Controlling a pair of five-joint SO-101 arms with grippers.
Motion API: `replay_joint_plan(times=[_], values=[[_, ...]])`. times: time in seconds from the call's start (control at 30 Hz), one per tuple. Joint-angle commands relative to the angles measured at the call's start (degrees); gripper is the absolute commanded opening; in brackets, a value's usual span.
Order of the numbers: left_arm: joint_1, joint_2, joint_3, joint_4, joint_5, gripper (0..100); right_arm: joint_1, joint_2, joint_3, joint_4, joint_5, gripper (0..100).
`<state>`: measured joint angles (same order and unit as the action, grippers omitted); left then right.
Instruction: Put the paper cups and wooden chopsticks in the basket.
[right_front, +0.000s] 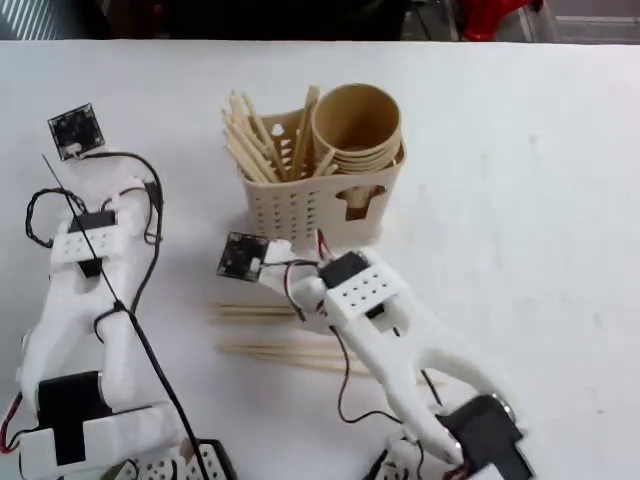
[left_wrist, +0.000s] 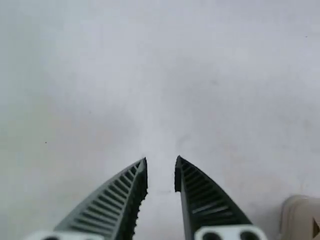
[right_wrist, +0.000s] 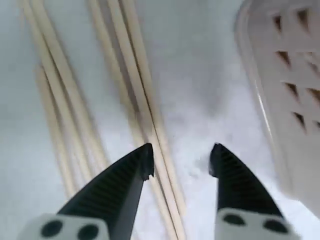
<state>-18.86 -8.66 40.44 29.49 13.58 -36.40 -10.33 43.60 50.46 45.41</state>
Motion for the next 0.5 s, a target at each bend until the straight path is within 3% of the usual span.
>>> replay_joint_plan(times=[0.0, 0.37, 0.47], values=[[-0.4, -0.3, -0.3, -1.1, 0.5, 11, -0.2, 4.1, -0.4, -4.5, -0.1, 22.8], [-0.2, -0.3, -0.3, -1.1, 0.5, 11, 0.2, 10.1, -0.1, -7.9, 0.0, 22.0], [-0.2, -0.3, -0.3, -1.1, 0.5, 11, 0.6, 10.5, -0.3, -7.8, -0.1, 15.2]])
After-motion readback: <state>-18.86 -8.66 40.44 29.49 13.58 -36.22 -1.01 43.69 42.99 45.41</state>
